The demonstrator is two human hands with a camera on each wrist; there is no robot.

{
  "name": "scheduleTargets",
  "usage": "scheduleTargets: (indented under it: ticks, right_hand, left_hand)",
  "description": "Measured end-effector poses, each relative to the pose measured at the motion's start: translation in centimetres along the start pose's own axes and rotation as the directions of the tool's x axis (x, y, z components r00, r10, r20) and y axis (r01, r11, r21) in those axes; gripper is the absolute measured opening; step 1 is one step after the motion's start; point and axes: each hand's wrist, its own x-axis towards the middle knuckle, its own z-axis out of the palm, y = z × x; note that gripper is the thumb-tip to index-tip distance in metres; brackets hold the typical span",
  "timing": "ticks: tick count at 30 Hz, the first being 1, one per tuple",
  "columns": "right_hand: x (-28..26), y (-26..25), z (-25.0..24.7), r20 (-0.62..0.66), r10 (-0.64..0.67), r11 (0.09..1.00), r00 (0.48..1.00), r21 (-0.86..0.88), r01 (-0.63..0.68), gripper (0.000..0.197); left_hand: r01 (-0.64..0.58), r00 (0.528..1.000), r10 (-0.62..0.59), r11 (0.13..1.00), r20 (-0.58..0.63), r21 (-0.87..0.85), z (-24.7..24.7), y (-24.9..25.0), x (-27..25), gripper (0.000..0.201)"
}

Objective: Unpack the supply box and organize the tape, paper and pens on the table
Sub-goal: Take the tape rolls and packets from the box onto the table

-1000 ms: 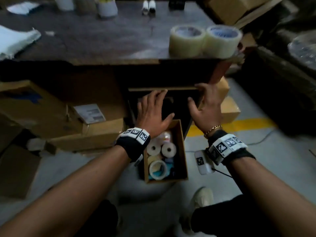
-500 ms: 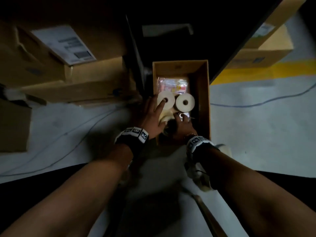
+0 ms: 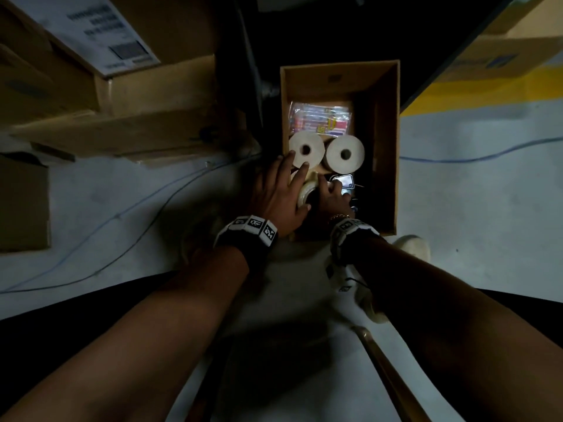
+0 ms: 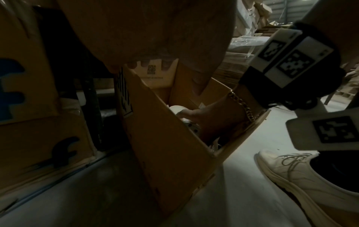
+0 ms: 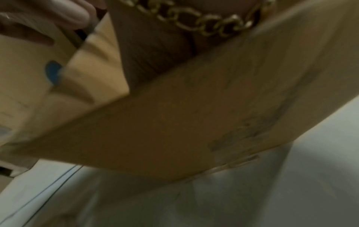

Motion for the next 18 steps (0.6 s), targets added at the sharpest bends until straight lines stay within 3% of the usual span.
scheduleTargets:
  ticks: [4, 9, 12, 15, 18]
  right_hand:
    - [-2.0, 1.3, -2.5, -0.043, -0.058, 0.997, 0.997, 0.046, 0.06, 0.116]
    - [-7.0, 1.3, -10.1, -0.237, -0.197, 0.978, 0.951, 0.026, 0.209, 0.127]
    - [-10.6, 0.0, -15.4, -0.403, -0.311, 0.943, 0.861, -0.017, 0.333, 0.126]
    - [-15.0, -2.4, -21.5, -0.555, -0.405, 0.896, 0.727, -0.084, 0.436, 0.124]
    - [-20.8, -5.6, -27.6, -0.662, -0.475, 0.848, 0.58, -0.168, 0.504, 0.121]
  left_hand:
    - [-0.007, 1.0, 0.008, 1.0, 0.021, -0.028, -2.4, 0.7, -0.1, 0.085]
    - [-0.053, 0.992, 0.052, 0.999, -0.118, 0.0, -8.6, 2.5, -0.8, 0.087]
    - [-0.064, 0.95, 0.068, 0.998, -0.303, 0.023, -13.8, 3.6, -1.8, 0.081]
    - [-0.105, 0.848, 0.095, 0.994, -0.521, 0.011, -20.5, 4.4, -2.8, 0.071]
    - [-0.094, 0.75, 0.1, 0.995, -0.654, 0.045, -28.2, 5.3, -4.2, 0.063]
